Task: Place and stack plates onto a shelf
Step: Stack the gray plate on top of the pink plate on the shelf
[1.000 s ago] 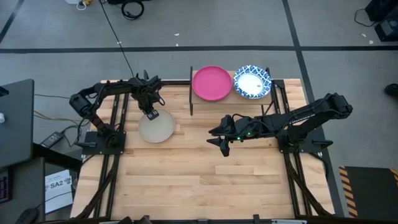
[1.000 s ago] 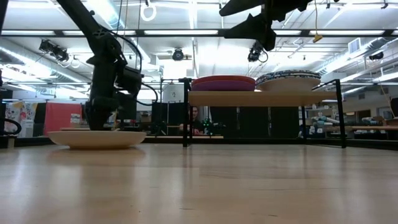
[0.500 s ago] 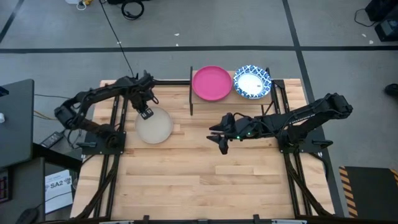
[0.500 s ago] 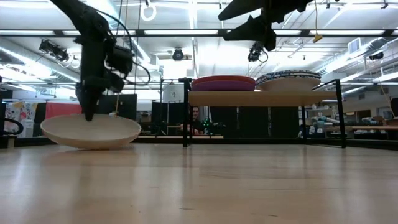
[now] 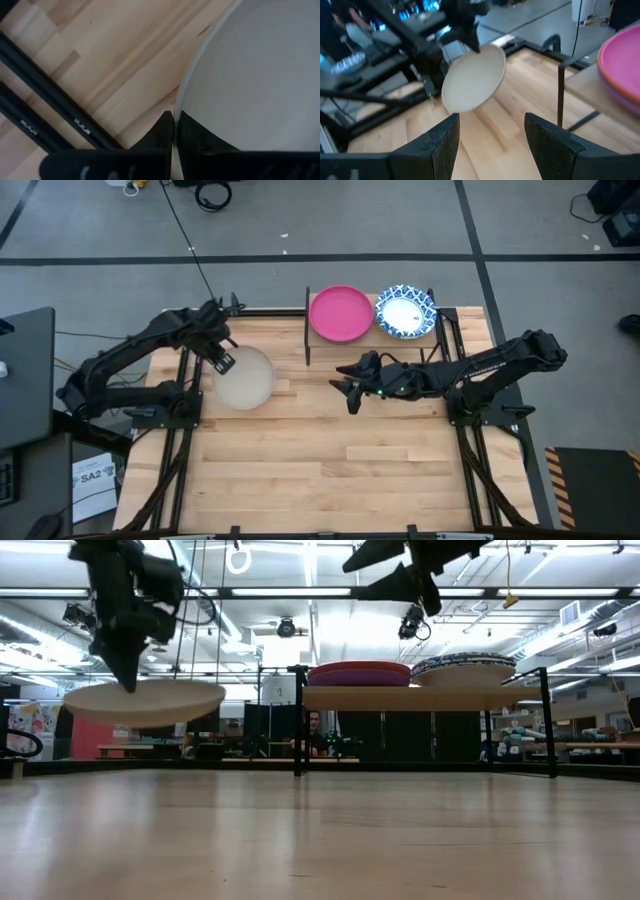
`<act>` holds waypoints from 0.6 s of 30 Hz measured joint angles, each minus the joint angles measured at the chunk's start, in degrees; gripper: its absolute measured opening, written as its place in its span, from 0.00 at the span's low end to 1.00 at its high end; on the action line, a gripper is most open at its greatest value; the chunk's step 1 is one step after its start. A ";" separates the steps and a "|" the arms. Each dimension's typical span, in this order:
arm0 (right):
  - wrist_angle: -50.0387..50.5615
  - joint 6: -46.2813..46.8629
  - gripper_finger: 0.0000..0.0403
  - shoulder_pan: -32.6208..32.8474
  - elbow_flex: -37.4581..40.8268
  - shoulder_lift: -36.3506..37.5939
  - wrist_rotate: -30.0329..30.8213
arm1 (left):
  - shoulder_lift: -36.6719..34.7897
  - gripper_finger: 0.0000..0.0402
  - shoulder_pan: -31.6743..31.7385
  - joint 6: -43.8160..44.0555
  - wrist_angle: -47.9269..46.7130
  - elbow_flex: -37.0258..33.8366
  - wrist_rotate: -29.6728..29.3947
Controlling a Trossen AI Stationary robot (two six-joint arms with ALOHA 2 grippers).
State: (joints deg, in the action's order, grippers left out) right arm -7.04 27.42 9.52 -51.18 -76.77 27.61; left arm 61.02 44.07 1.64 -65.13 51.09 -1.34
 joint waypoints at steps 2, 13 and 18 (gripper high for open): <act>-2.10 0.01 0.57 -0.72 0.00 0.00 0.01 | -2.33 0.04 -1.23 1.91 -0.04 0.00 0.06; -10.28 0.02 0.57 -5.20 0.00 -0.03 0.03 | -9.56 0.04 -8.75 11.51 2.71 0.02 0.09; -15.90 -0.01 0.57 -5.62 -0.40 -3.61 0.64 | -9.69 0.04 -11.57 13.01 5.83 0.02 0.11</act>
State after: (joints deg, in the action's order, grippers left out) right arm -22.95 27.41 3.90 -51.57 -80.39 28.24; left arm 51.33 32.50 14.66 -59.29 51.11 -1.23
